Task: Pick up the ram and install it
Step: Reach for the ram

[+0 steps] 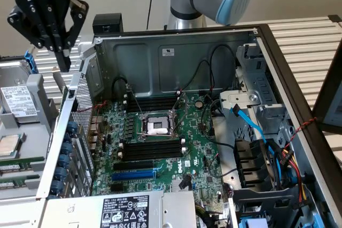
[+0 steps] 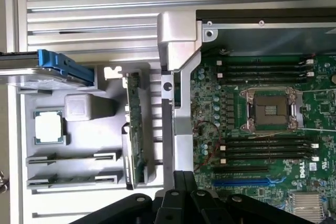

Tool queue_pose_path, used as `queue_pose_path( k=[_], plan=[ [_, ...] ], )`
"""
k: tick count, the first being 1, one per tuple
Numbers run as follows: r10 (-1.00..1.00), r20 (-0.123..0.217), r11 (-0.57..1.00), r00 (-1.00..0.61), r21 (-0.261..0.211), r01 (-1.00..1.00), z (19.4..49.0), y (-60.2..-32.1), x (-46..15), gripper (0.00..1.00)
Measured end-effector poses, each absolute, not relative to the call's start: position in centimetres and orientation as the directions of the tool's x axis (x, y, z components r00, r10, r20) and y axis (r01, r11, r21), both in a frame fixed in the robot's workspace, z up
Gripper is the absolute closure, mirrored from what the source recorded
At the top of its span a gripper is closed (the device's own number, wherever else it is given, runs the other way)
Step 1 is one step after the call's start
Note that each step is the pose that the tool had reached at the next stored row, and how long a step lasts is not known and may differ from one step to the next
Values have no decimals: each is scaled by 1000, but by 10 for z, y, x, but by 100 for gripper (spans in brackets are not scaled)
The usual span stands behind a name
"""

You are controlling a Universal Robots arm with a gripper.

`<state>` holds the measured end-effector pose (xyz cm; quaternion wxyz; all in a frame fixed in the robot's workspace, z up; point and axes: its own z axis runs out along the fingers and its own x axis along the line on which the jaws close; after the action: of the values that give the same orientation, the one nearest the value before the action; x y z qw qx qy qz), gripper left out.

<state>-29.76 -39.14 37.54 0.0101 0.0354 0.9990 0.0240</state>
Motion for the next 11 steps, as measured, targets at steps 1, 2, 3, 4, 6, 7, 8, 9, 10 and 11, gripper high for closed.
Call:
queue_pose_path(
  k=[1, 2, 3, 4, 6, 7, 8, 9, 10, 11],
  plan=[
    [71, -19, 996, -997, 49, 70, 375, -391, -302, 89],
    [71, -18, 996, -997, 49, 70, 374, -391, -307, 89],
    [71, -18, 996, -997, 49, 70, 374, -391, -311, 89],
    [71, -18, 996, -997, 49, 70, 373, -391, -316, 89],
    [71, -16, 996, -997, 48, 70, 371, -391, -325, 89],
    [71, -15, 996, -997, 48, 70, 371, -390, -329, 89],
    [71, -14, 996, -997, 48, 70, 370, -390, -334, 89],
    [71, -13, 996, -997, 48, 70, 369, -390, -338, 89],
    [71, -11, 996, -997, 48, 71, 368, -390, -343, 89],
    [71, -8, 996, -997, 48, 71, 367, -389, -347, 89]
  ],
)
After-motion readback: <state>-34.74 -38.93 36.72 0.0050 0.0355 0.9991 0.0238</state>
